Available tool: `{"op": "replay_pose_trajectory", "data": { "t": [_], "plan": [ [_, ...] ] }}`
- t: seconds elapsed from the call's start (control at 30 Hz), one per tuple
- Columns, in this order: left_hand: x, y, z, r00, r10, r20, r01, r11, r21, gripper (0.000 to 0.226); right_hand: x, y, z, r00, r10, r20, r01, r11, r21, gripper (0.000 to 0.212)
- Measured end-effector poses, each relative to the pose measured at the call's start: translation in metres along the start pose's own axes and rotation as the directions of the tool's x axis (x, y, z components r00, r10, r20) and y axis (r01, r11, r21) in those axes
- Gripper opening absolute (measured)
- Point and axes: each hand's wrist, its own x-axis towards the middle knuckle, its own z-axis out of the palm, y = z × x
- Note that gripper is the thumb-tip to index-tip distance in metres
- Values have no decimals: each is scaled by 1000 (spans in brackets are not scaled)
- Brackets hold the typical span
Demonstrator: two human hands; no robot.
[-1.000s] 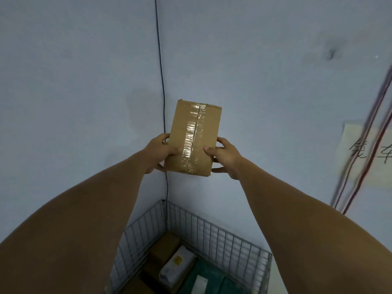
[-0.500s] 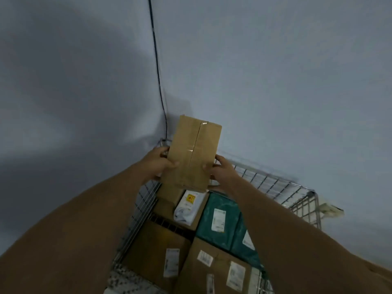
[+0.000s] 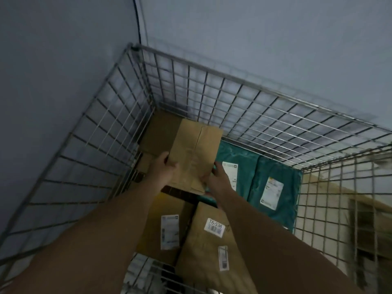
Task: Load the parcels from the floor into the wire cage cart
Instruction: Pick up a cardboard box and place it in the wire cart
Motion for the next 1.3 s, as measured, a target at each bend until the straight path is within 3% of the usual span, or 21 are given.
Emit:
{"op": "replay_pose_trajectory", "data": {
  "t": [0.23,0.43,0.6,0.73,0.8,0.9,0.97,1.03,1.13,1.3],
  "plan": [
    [77,-36,32,995,61,-84,-60,998,20,29,87,28,16,997,3,-78,1,999,45,86],
    [82,-32,30,992,95,-82,-83,986,142,44,88,16,13,999,-18,-49,21,997,68,77],
    [76,-8,24,972,185,-145,-139,949,283,45,96,-1,17,996,-83,-28,80,994,-78,71],
    [64,6,24,969,221,-111,-136,852,506,61,82,-10,7,998,-62,-3,60,972,-227,68],
    [52,11,22,955,288,-65,-185,754,631,59,70,-9,-2,999,-48,0,45,943,-330,72],
    [25,21,14,938,342,61,-252,549,797,52,43,-21,-23,993,-111,49,118,780,-615,71],
    [5,36,9,937,321,138,-269,408,872,52,19,-41,-44,976,-198,92,189,557,-809,65],
    [-17,62,3,932,319,170,-275,320,907,54,-10,-69,-63,949,-285,132,236,369,-899,62],
    [-62,119,-9,900,402,168,-284,247,927,59,-61,-120,-91,895,-406,183,280,194,-940,60],
    [-192,252,-41,858,485,171,-305,213,928,66,-186,-228,-150,814,-548,192,268,61,-962,63]
  ]
}}
